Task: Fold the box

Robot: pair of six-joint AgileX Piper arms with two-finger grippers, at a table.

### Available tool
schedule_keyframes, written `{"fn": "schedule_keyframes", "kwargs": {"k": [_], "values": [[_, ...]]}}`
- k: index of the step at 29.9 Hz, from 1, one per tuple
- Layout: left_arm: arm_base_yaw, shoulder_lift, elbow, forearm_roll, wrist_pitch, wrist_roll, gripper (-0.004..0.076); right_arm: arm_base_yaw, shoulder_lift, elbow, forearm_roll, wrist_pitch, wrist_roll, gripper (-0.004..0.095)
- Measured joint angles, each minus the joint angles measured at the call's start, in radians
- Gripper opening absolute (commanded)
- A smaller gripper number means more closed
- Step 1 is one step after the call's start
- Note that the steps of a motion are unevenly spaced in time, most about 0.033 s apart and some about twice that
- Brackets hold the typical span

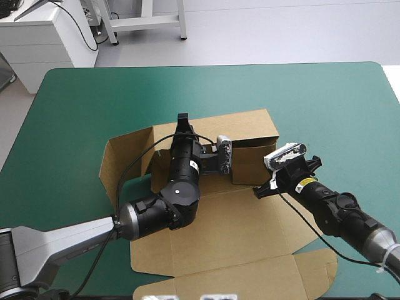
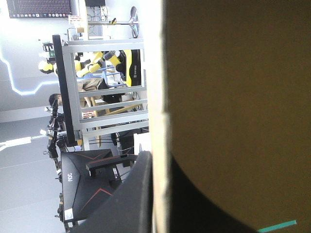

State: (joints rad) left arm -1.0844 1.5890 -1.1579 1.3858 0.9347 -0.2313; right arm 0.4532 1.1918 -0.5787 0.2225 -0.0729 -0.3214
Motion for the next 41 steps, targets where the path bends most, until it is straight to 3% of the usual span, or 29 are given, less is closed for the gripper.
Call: {"fn": "schedule_keyframes", "kwargs": {"k": [3, 8, 11, 15, 22, 29, 31, 32, 34, 35, 36, 41], "values": [[0.0, 0.0, 0.0, 0.0, 0.0, 0.001, -0.0008, 0.0, 0.0, 0.0, 0.0, 0.021, 0.0, 0.0124], [0.0, 0.0, 0.0, 0.0, -0.003, 0.004, -0.0008, 0.0, -0.008, -0.01, 0.008, 0.099, 0.004, 0.0543], [0.0, 0.0, 0.0, 0.001, -0.007, 0.004, -0.0008, 0.0, -0.008, -0.02, 0.012, 0.194, 0.021, 0.0731], [0.0, 0.0, 0.0, 0.001, -0.016, 0.004, -0.0008, 0.0, -0.008, -0.057, 0.014, 0.336, 0.059, 0.0767], [-0.002, 0.0, 0.0, 0.001, -0.012, 0.004, -0.0008, 0.0, -0.086, -0.076, -0.007, 0.475, 0.092, 0.0765], [-0.002, 0.0, 0.0, 0.001, -0.011, 0.004, -0.0008, 0.0, -0.251, -0.076, -0.266, 0.576, 0.338, 0.0756], [-0.002, 0.0, 0.0, 0.001, -0.011, 0.004, -0.0008, 0.0, -0.294, -0.076, -0.302, 0.625, 0.41, 0.0676], [-0.002, 0.0, 0.0, 0.001, -0.011, 0.004, -0.0008, 0.0, -0.31, -0.076, -0.312, 0.644, 0.433, 0.0577], [-0.002, 0.0, 0.0, 0.001, -0.011, 0.004, -0.0008, 0.0, -0.336, -0.077, -0.319, 0.692, 0.47, 0.0289], [-0.002, 0.0, 0.0, 0.001, -0.011, 0.004, -0.0008, 0.0, -0.341, -0.078, -0.32, 0.712, 0.475, 0.0092], [-0.002, 0.0, 0.0, 0.001, -0.011, 0.004, -0.0008, 0.0, -0.346, -0.081, -0.323, 0.735, 0.484, -0.0015], [-0.002, 0.0, 0.0, 0.001, -0.011, 0.004, -0.0008, 0.0, -0.347, -0.11, -0.324, 0.799, 0.516, 0.0]]}}
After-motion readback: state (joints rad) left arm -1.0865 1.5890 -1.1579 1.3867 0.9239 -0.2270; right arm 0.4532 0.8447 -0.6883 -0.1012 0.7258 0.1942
